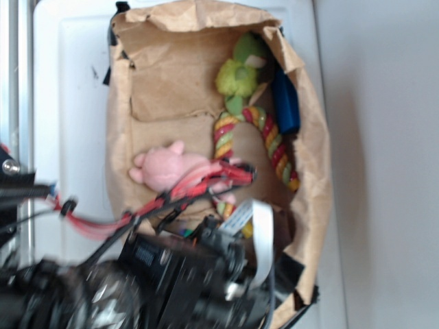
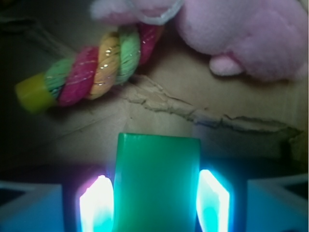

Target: Grab the green block.

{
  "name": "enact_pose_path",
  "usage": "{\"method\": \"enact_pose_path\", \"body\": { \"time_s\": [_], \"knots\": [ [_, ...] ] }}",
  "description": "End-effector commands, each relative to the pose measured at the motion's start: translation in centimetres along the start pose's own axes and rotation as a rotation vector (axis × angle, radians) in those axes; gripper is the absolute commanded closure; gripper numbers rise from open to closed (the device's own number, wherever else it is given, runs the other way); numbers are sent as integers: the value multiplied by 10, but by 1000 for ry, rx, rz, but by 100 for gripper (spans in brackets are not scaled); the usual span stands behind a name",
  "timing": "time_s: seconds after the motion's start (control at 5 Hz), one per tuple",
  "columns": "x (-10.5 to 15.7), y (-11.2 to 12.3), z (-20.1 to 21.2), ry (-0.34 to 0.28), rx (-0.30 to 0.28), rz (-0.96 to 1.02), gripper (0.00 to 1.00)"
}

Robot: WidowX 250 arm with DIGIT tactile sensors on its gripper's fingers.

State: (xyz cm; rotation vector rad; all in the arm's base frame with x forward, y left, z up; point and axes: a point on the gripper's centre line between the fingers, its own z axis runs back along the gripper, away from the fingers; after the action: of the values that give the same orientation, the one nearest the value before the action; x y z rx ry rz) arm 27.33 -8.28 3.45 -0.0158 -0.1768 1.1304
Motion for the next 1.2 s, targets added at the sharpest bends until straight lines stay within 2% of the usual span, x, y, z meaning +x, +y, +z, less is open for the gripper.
{"method": "enact_pose_path", "body": {
  "time_s": [0.0, 0.2, 0.4, 0.6, 0.8, 1.0],
  "knots": [
    [50, 18, 61, -92, -102, -128, 100],
    [68, 26, 79, -84, -129, -79, 100],
    [83, 30, 92, -82, -132, -96, 100],
    [84, 28, 117, -75, -134, -215, 100],
    [82, 24, 132, -30, -129, -383, 100],
    [73, 15, 137, -20, -151, -576, 100]
  ]
}}
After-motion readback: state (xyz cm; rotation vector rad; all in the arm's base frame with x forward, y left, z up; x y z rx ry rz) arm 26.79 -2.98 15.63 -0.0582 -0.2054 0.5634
